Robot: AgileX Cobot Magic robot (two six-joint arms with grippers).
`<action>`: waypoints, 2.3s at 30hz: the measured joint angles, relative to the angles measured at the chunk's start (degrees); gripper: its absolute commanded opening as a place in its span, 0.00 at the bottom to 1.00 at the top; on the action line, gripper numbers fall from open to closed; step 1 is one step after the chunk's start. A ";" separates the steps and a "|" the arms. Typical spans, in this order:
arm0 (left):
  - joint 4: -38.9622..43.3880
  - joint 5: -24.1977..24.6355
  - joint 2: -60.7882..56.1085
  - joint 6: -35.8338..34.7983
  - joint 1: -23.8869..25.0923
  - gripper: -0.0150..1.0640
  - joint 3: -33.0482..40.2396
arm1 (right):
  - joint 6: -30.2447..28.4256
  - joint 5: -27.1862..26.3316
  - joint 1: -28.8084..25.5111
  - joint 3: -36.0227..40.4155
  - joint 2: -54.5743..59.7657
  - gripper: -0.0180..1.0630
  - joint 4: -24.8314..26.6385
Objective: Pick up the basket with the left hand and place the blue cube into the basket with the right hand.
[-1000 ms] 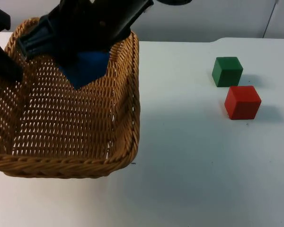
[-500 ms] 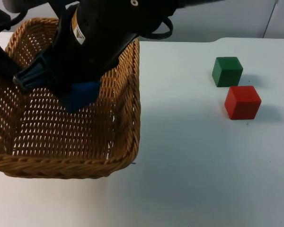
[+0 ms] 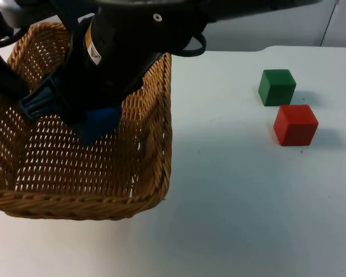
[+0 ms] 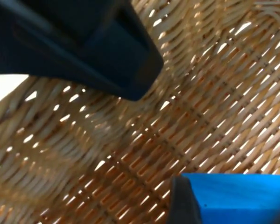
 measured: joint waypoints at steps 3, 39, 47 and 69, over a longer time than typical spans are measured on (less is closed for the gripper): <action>0.00 0.11 0.00 0.00 0.00 0.01 0.00 | 0.00 0.00 0.00 0.00 0.00 0.33 0.00; -11.26 -2.02 5.75 12.28 0.00 0.01 0.00 | -1.62 -4.76 5.17 22.48 -45.00 0.93 -8.34; -20.10 -2.92 11.08 21.18 0.00 0.01 0.00 | -1.62 -5.46 8.53 35.94 -53.76 0.93 -8.97; -22.50 -3.34 22.67 24.70 0.00 0.01 -9.16 | 7.52 -5.74 19.85 47.14 -62.77 0.93 -8.97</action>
